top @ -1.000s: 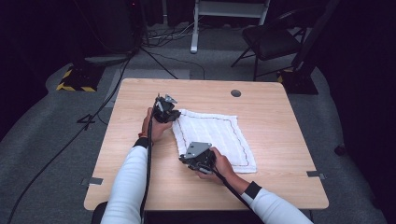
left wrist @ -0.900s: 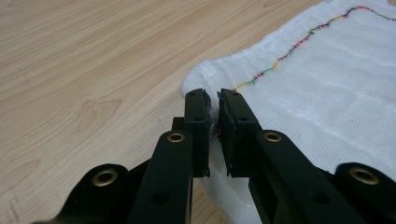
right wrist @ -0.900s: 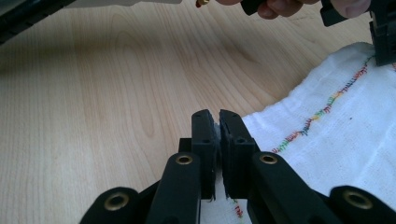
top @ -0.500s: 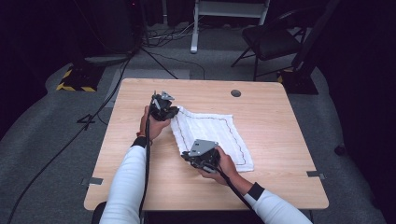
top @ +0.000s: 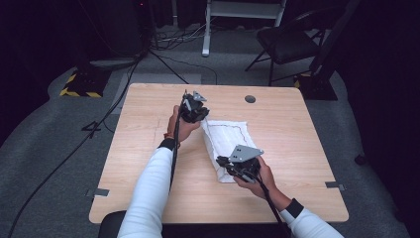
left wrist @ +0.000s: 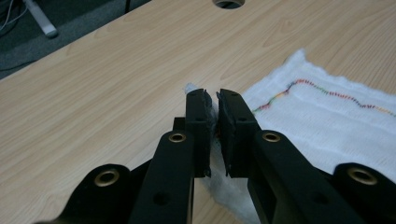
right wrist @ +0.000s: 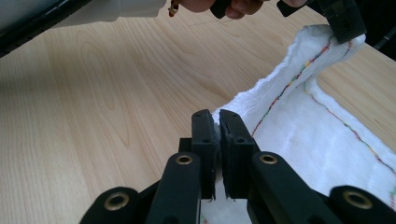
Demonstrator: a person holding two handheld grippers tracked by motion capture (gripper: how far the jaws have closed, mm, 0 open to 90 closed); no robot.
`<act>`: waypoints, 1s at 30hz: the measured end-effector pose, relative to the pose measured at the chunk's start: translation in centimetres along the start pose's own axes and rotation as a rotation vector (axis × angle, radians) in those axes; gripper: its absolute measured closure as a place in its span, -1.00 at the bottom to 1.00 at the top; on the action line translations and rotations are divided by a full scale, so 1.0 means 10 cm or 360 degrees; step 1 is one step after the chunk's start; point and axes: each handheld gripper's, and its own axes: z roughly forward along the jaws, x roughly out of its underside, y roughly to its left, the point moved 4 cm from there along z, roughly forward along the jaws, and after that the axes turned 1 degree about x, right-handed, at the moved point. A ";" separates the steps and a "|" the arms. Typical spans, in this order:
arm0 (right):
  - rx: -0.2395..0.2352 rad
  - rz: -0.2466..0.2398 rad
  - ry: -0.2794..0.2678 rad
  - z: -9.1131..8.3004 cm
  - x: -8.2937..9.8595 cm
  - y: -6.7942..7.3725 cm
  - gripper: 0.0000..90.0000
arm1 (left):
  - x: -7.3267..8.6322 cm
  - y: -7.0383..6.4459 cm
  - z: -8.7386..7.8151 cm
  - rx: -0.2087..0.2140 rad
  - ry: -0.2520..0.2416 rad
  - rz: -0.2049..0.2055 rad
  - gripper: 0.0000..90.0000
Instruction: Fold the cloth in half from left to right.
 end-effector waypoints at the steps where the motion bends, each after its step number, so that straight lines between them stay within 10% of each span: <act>1: 0.0005 0.0007 -0.0004 -0.03 0.02 -0.01 0.90 | 0.00 0.00 0.00 0.0000 0.0000 0.0000 0.84; 30: 0.0202 0.0142 0.0124 -0.62 0.65 -0.45 0.90 | -0.42 -0.73 0.77 0.0095 0.0045 0.0139 0.85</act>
